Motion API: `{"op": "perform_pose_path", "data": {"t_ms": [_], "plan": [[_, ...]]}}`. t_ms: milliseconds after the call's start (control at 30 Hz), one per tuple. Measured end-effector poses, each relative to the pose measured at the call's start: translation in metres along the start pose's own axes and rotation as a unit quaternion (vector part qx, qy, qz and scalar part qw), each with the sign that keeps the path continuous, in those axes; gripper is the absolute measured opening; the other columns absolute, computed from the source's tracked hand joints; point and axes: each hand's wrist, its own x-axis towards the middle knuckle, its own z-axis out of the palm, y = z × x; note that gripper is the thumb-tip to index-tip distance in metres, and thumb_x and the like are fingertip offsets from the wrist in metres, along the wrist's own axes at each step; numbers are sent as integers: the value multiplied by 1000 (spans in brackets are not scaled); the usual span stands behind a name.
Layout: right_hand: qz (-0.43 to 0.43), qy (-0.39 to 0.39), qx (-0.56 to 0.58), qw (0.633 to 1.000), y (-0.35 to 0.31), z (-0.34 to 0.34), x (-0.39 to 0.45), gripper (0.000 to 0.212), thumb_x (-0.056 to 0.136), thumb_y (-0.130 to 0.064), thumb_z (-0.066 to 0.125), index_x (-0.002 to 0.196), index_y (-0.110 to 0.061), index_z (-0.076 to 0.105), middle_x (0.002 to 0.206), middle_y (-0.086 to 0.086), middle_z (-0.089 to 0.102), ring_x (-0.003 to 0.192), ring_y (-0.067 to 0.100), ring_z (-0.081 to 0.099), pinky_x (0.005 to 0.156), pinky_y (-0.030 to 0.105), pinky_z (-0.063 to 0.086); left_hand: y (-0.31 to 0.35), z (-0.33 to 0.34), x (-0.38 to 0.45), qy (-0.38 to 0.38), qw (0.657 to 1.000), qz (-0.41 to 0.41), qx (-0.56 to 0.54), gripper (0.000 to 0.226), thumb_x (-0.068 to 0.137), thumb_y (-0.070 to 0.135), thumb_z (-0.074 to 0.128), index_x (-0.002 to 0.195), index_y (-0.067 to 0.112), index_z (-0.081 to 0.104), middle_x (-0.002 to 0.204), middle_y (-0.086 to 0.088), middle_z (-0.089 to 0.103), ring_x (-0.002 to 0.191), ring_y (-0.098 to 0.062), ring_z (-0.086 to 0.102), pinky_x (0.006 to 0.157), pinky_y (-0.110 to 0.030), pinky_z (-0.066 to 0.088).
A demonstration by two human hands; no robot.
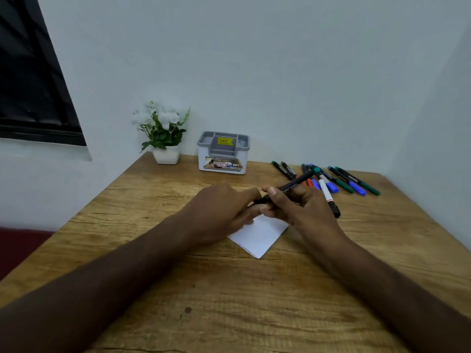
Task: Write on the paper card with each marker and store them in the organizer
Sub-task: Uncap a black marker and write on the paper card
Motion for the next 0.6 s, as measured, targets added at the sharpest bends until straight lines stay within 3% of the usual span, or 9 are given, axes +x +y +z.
{"op": "perform_pose_path", "data": {"t_ms": [133,333,500,600], "plan": [[2,-11,46,999,2,1,2,26,85,-40,74,99,-19,83,93,8,85,87,20,82,88,31,66,0,-2,0,-6,999,-4,-41,28,105,61,38,109,39,54,81,23,75,71,4,72,62,-24,54],[16,-26,133,991,7,6,0,32,97,-34,65,113,-9,79,102,15,84,95,26,82,85,29,66,-4,-3,-1,-6,990,-20,-141,29,111,47,37,106,27,57,87,15,80,67,8,73,63,-30,62],[40,-26,194,980,1,7,-2,34,107,-34,54,115,-6,71,105,23,81,101,35,81,89,38,67,-3,-4,-2,-9,983,-29,-179,23,113,41,36,99,34,53,83,12,79,67,4,75,60,-17,56],[49,-3,275,960,-8,-3,3,35,111,-38,47,108,-8,63,114,31,77,110,41,78,98,50,63,-4,-4,-4,-13,980,-41,-195,27,113,40,34,103,27,56,86,10,81,69,2,76,62,-19,57]]}}
